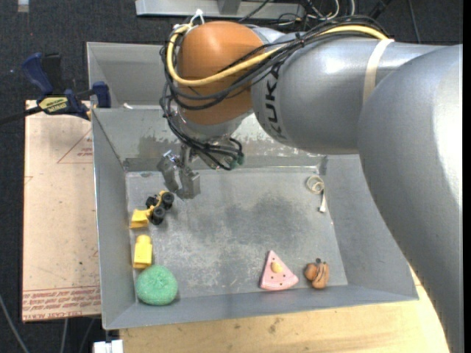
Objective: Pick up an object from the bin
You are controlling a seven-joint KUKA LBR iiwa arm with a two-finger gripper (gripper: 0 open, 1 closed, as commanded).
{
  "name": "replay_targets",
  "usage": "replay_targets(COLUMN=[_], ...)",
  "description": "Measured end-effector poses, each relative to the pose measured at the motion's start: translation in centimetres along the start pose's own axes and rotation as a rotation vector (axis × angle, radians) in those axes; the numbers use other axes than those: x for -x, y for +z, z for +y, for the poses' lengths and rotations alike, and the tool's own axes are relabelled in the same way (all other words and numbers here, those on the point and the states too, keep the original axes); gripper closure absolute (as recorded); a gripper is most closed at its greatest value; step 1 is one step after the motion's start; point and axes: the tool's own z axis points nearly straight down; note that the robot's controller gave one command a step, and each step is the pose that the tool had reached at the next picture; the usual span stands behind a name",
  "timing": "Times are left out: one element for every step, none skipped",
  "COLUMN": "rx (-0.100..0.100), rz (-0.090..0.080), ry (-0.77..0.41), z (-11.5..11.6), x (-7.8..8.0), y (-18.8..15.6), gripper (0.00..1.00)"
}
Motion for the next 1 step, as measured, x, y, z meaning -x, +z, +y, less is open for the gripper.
replay_targets(rx=[-0.001], rz=[-0.004], ry=[0.029], z=[-0.72], x=[-0.24], y=[9.7], gripper=[0.0])
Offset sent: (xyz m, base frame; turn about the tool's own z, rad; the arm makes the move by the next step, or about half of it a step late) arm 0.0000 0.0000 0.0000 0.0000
